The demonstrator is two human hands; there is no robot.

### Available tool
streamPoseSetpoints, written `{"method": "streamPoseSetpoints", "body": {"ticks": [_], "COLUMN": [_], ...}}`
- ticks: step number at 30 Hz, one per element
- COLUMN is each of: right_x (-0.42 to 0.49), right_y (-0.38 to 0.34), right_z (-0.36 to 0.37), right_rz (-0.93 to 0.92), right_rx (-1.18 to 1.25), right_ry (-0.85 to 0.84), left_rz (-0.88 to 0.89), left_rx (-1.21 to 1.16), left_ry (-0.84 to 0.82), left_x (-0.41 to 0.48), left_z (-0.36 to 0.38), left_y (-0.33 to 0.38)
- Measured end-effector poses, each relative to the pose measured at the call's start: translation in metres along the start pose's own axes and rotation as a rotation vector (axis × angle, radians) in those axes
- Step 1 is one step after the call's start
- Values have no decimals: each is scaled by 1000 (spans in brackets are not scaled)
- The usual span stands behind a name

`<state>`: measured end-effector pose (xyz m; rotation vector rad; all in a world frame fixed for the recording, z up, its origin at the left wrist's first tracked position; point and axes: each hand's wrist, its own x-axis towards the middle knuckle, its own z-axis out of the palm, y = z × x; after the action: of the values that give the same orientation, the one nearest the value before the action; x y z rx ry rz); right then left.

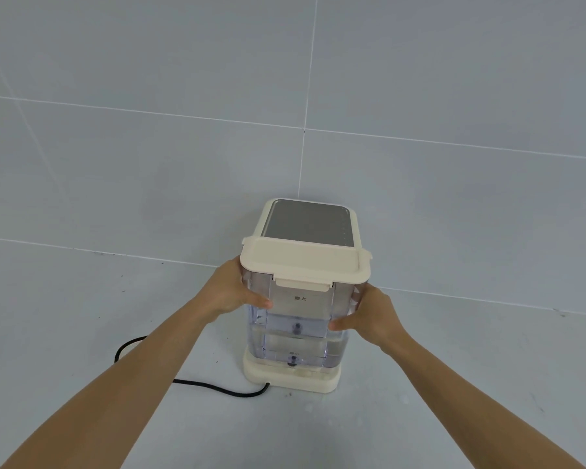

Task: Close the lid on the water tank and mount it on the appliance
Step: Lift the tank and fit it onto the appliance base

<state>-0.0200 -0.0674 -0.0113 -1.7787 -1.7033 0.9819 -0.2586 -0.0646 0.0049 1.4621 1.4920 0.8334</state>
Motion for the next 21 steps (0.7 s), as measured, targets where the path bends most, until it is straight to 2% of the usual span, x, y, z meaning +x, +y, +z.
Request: {"method": "streamPoseSetpoints", "body": {"ticks": [21], "right_x": [-1], "right_y": [13], "right_z": [10], "right_rz": [8], "right_rx": [-37], "right_ry": [-28], "left_rz": [-15], "left_rx": [61], "left_ry": [9], "left_x": [4], "left_z": [6], "left_y": [-18]}}
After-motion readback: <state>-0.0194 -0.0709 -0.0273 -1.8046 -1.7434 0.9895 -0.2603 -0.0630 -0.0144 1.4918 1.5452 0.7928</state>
